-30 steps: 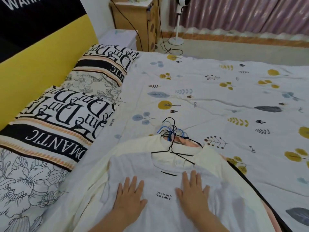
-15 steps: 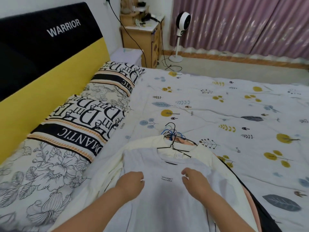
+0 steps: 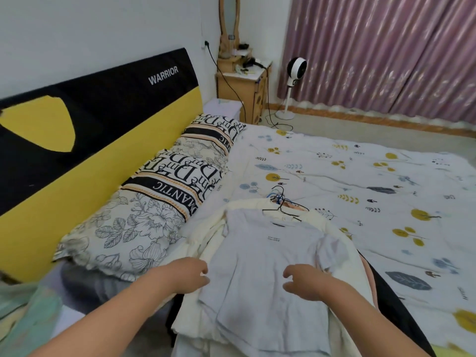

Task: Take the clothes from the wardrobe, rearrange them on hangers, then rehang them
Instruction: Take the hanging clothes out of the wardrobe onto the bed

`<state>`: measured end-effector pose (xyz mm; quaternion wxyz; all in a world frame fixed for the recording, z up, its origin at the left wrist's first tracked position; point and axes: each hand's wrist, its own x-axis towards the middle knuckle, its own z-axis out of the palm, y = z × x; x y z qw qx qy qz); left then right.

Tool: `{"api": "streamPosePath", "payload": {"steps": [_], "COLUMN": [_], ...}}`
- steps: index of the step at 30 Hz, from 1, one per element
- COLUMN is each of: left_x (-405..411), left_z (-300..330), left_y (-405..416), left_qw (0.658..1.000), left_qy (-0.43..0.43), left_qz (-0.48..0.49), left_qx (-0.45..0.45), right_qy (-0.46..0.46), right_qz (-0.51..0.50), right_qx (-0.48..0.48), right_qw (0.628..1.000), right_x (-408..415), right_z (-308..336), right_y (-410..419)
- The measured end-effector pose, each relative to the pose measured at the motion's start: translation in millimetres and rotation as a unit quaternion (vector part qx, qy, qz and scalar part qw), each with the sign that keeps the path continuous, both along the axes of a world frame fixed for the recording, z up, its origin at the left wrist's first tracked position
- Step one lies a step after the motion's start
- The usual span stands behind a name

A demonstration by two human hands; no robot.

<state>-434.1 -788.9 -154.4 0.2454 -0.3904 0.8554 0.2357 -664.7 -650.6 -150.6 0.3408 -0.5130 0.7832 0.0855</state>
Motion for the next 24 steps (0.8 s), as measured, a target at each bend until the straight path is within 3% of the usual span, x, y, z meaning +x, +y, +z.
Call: {"api": "streamPosePath", "payload": {"steps": [11,18,24], "left_x": [88.5,130.4,190.8], "left_z": [54.0,60.3,58.6], "left_y": [90.6,196.9,282.4], "left_qw": [0.989,0.977,0.948], "left_qy": [-0.004,0.001,-0.017], "left_qz": [0.108,0.21,0.317], "left_qx": [-0.098,-0.029,-0.015], "right_qy": [0.037,0.075,0.095], "right_qz": [0.118,0.255,0.371], "right_qx": [-0.042,-0.031,-0.058], "right_qw": [0.991,0.963,0.922], "right_x": [25.1,52.3,122.7], "right_z": [44.7,50.7,59.7], "right_y": [42.8,69.1,81.9]}}
